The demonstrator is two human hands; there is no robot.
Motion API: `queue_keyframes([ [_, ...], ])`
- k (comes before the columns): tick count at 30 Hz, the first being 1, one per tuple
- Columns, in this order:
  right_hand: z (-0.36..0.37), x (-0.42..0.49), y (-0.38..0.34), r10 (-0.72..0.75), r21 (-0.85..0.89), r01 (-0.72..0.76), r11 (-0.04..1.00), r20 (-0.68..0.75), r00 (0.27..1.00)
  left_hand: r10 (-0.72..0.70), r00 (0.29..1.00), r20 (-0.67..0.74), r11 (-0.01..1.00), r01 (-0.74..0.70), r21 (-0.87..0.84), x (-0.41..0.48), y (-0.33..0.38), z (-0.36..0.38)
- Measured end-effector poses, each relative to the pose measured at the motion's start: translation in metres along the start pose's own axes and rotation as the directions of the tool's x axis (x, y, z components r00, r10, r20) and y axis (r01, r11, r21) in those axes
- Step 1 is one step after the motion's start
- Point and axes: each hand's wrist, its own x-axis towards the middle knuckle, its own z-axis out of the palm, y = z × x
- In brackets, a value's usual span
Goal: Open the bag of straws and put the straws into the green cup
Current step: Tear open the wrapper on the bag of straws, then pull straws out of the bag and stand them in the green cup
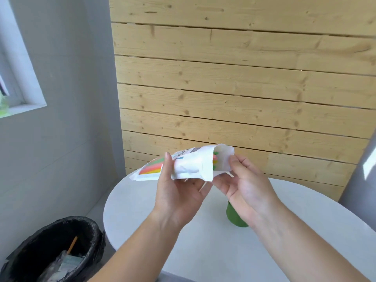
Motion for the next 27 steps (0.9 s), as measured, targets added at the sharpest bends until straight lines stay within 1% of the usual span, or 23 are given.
queue_keyframes([
  [3,-0.005,0.0,0.007,0.114,0.082,-0.11,0.991,-0.043,0.993,0.096,0.995,-0.033,0.989,-0.099,-0.114,0.009,-0.001,0.003],
  [5,-0.01,0.001,0.01,0.162,0.094,-0.153,0.984,-0.088,0.983,0.135,0.988,-0.075,0.984,-0.142,-0.11,0.015,0.0,0.005],
  [7,-0.016,0.002,0.011,0.201,0.078,-0.191,0.978,-0.141,0.969,0.183,0.977,-0.113,0.982,-0.188,-0.029,0.018,-0.001,0.01],
  [10,-0.022,0.006,0.01,0.245,0.093,-0.23,0.969,-0.204,0.948,0.256,0.962,-0.1,0.953,-0.233,0.193,0.021,-0.002,0.022],
  [13,-0.028,0.013,0.008,0.276,0.134,-0.249,0.959,-0.242,0.93,0.334,0.943,-0.013,0.873,-0.304,0.382,0.021,0.002,0.032],
  [15,-0.032,0.018,0.009,0.308,0.159,-0.275,0.948,-0.252,0.917,0.379,0.92,0.098,0.783,-0.375,0.497,0.022,-0.001,0.039],
  [17,-0.036,0.023,0.012,0.348,0.184,-0.308,0.933,-0.251,0.903,0.392,0.896,0.208,0.694,-0.436,0.572,0.022,-0.006,0.046],
  [19,-0.038,0.028,0.014,0.358,0.189,-0.315,0.93,-0.271,0.894,0.392,0.879,0.27,0.643,-0.472,0.603,0.021,-0.013,0.052],
  [22,-0.039,0.032,0.014,0.356,0.178,-0.314,0.933,-0.31,0.881,0.389,0.879,0.277,0.651,-0.475,0.592,0.024,-0.022,0.054],
  [25,-0.041,0.034,0.015,0.336,0.146,-0.304,0.942,-0.335,0.88,0.406,0.893,0.197,0.697,-0.441,0.566,0.029,-0.021,0.048],
  [27,-0.041,0.035,0.015,0.296,0.091,-0.282,0.955,-0.351,0.888,0.413,0.906,0.097,0.75,-0.398,0.528,0.032,-0.017,0.043],
])
